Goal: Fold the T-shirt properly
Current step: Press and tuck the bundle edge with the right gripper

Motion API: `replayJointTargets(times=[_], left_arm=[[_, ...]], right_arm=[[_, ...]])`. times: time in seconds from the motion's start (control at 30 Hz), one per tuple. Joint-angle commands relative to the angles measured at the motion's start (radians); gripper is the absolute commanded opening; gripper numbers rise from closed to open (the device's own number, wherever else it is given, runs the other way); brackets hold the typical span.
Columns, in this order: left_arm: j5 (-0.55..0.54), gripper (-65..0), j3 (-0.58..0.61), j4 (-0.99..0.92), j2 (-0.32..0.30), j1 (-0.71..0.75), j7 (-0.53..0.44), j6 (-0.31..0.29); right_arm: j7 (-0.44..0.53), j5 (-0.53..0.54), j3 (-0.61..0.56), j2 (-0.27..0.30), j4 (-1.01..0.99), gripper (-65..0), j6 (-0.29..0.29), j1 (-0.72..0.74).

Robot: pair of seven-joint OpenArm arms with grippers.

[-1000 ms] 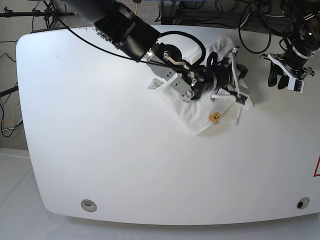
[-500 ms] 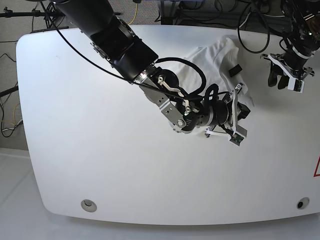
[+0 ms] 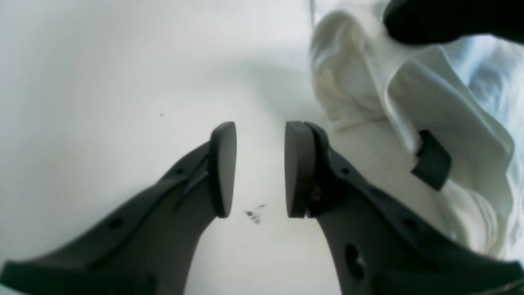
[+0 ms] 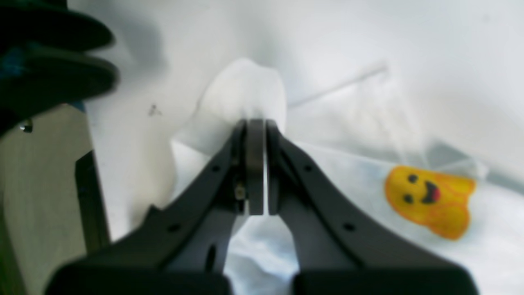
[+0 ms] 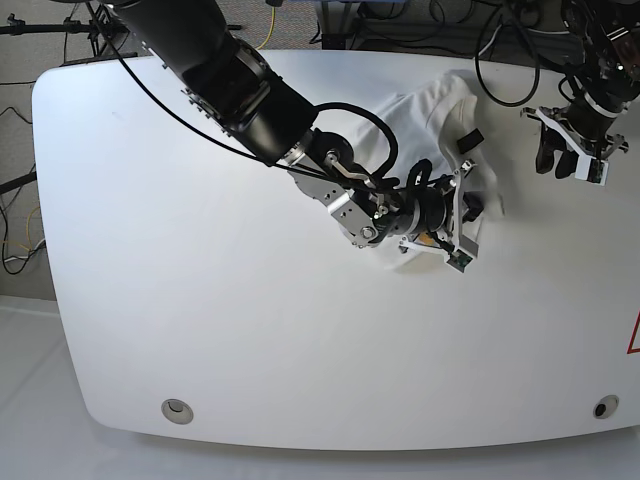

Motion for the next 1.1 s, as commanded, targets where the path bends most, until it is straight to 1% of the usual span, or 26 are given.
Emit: replayJointTargets(times=[0.0, 0.2, 0.57, 0.7, 0.9, 1.07], left_arm=[[-0.017, -46.6, -0.004, 0.014, -0.012, -0.001, -0.022, -0.001], [-0.017, -46.6, -0.004, 0.014, -0.012, -0.001, -0.022, -0.001], [-0.017, -46.6, -0.006, 0.014, -0.012, -0.001, -0.022, -0.001], [-0.017, -46.6, -0.006, 0.014, -0.012, -0.001, -0.022, -0.001], [-0.015, -46.6, -0.004, 0.014, -0.012, -0.001, -0.022, -0.001], [-0.015, -46.7, -0.003, 0.013, -0.011, -0.001, -0.022, -0.001]], right_arm=[[0.034, 0.02, 0.008, -0.016, 0.015, -64.0, 0.008, 0.033], [0.034, 0.02, 0.004, -0.016, 0.013, -64.0, 0.008, 0.023], [0.035, 0.022, -0.12, -0.016, 0.02, -64.0, 0.005, -0.029], [0.035, 0.022, -0.128, -0.016, 0.024, -64.0, 0.005, -0.049], [0.026, 0.022, -0.129, -0.016, 0.093, -64.0, 0.002, -0.083], [-0.009, 0.022, -0.131, -0.016, 0.122, -64.0, 0.0, -0.107]])
